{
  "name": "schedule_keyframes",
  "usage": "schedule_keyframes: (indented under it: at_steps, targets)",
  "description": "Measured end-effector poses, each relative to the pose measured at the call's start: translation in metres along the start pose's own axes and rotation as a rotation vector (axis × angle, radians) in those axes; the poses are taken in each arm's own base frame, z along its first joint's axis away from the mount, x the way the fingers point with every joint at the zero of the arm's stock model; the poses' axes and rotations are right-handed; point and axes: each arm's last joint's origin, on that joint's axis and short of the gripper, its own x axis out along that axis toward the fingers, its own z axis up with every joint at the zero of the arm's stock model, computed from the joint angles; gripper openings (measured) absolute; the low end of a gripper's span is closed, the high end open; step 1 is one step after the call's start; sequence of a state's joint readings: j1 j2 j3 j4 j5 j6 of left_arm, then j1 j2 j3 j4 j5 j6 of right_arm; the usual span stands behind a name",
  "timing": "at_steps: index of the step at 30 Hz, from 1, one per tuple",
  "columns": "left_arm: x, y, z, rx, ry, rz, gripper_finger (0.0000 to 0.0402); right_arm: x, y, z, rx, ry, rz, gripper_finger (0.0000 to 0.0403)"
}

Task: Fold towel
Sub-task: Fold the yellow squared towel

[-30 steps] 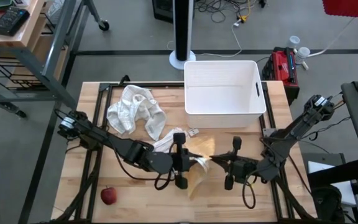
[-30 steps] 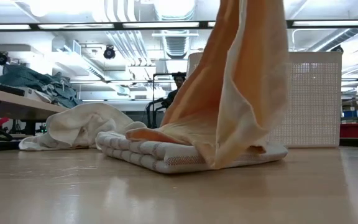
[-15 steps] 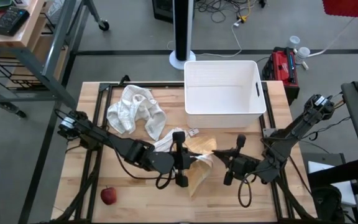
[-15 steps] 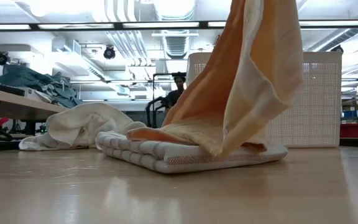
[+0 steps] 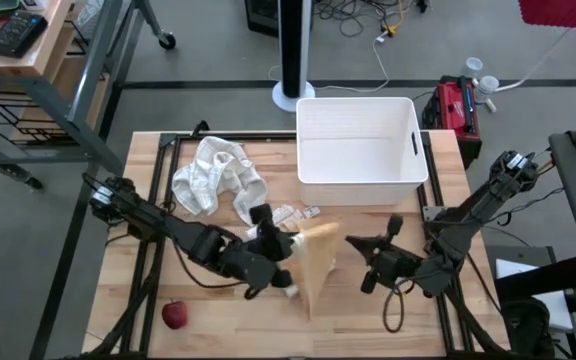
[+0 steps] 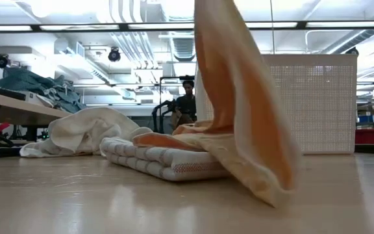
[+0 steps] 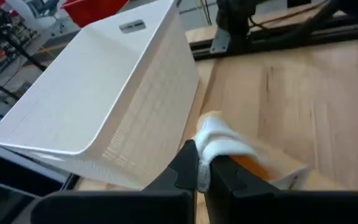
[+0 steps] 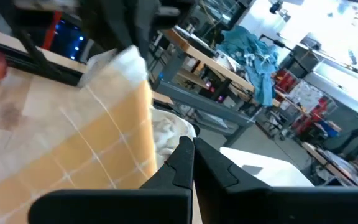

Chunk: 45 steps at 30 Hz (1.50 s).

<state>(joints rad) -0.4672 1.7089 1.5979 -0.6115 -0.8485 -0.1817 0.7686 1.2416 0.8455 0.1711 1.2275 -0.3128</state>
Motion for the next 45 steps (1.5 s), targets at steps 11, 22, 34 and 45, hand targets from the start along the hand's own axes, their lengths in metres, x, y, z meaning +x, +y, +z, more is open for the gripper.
schedule_keyframes:
  at_steps: [11,22,34,45]
  targets:
    - [-0.008,-0.010,0.017,0.056,-0.136,-0.126,0.0001,0.000,0.003,0.004,0.099,-0.069,0.215,0.0000]
    - [-0.002,-0.022,0.026,0.135,-0.250,-0.230,0.0002,0.016,0.003,0.009,0.242,-0.107,0.374,0.0092]
    - [0.000,-0.023,0.025,0.143,-0.248,-0.230,0.0002,0.027,0.004,0.011,0.211,-0.098,0.355,0.0061]
    - [-0.001,-0.023,0.020,0.143,-0.198,-0.228,0.0011,0.023,0.005,0.010,0.156,-0.088,0.316,0.0002]
